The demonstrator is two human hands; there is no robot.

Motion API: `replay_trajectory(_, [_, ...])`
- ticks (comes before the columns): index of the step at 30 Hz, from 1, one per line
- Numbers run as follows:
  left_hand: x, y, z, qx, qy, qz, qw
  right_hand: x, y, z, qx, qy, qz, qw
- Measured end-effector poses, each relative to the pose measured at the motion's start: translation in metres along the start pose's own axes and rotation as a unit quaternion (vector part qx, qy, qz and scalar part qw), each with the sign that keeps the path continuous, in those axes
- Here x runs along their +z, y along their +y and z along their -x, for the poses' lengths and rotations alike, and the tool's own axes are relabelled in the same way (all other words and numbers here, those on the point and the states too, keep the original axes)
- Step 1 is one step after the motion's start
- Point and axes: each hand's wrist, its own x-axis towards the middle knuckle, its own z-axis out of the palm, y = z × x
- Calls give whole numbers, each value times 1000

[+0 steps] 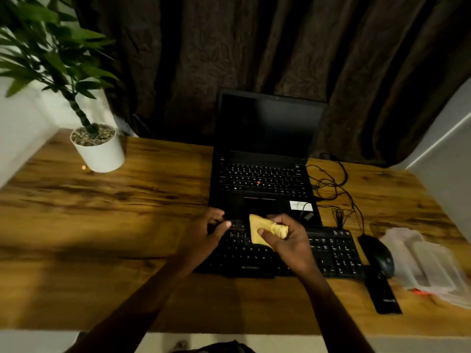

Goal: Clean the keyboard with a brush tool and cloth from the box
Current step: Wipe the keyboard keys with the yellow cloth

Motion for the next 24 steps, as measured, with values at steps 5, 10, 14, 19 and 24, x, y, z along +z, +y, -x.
replay_trajectory(5, [-51,-41,4,-1,-57,-147,987,31,-6,-28,-201,4,229,952])
replay_trajectory(10, [-74,-52,15,-34,-218,-191,956,76,3,-45,-226,-79,377,895])
replay_trajectory(14, [-74,-57,18,-35,-273,-230,933,85,5,-47,-184,-160,393,887])
replay_trajectory(19, [-70,-51,14,35,-273,-202,940,82,2,-45,-136,-183,411,883])
replay_trajectory(24, [-67,-64,7,89,-239,-158,954,87,-10,-56,-78,-228,383,892])
